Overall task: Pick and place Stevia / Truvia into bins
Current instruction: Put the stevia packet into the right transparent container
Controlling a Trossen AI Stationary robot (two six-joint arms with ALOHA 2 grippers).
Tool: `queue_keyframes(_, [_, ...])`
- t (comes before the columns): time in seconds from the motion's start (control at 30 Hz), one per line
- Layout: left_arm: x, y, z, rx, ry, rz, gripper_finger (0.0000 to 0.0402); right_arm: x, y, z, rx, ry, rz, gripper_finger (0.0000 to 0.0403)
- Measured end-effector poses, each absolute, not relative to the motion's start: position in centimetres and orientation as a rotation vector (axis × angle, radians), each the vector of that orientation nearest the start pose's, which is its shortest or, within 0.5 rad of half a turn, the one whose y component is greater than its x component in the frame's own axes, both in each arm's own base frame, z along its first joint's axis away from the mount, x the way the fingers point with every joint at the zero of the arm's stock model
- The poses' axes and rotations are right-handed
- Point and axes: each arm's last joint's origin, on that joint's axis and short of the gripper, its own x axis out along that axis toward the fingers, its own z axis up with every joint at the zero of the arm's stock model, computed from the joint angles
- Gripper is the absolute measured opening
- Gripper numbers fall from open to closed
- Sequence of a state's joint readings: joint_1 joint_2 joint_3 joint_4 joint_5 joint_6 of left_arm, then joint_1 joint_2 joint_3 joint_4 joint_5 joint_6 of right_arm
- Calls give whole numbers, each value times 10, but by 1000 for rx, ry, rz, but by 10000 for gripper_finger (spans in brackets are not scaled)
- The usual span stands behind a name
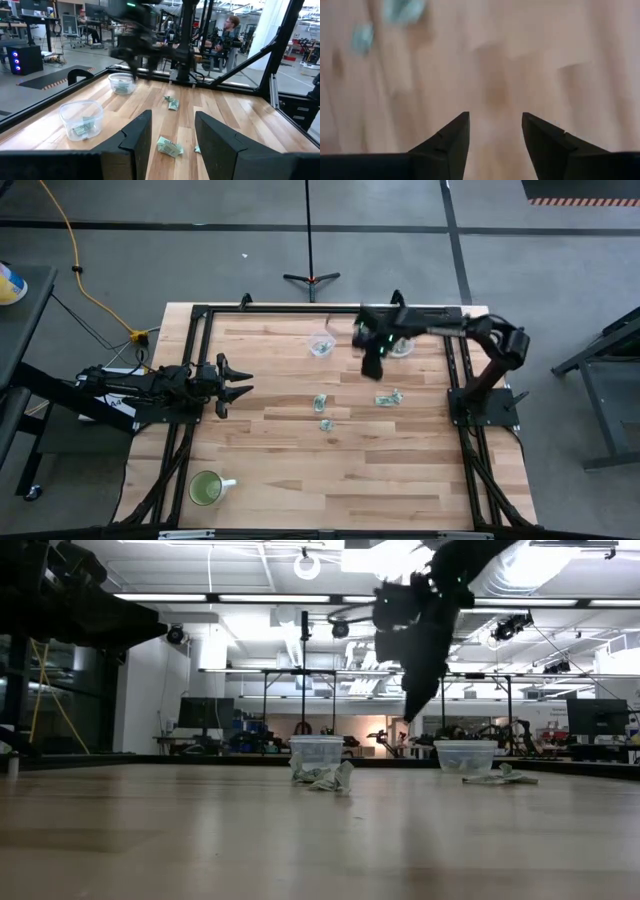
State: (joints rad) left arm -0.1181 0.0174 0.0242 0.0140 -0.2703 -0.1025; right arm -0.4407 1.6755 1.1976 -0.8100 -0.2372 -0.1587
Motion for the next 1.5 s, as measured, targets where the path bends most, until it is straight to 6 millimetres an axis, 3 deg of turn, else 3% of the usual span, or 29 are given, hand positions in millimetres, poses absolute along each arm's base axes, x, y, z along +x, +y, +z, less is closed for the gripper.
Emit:
queue_keyframes(0.23, [97, -4, 172, -114, -29, 148, 186, 301, -54, 210, 177, 1414, -32, 157])
queue_keyframes(0.33, [97, -4, 172, -114, -28, 141, 186, 302, -35, 206, 124, 1439, -60, 150])
queue_keyframes(0.47, [97, -4, 172, -113, -26, 139, 186, 293, -20, 187, 119, 1483, -71, 152])
queue_keyframes(0.7, [97, -4, 172, -113, -26, 139, 186, 281, -12, 155, 151, 1478, -96, 184])
queue_keyframes(0.93, [97, -4, 172, -113, -27, 142, 186, 272, -14, 140, 92, 1474, -164, 211])
queue_keyframes(1.1, [97, -4, 172, -113, -27, 142, 186, 270, -14, 137, 91, 1475, -172, 207])
queue_keyframes(1.27, [97, -4, 172, -114, -27, 143, 186, 272, -13, 137, 75, 1460, -138, 159])
queue_keyframes(1.5, [97, -4, 172, -113, -27, 144, 186, 273, -15, 139, 33, 1454, -150, 35])
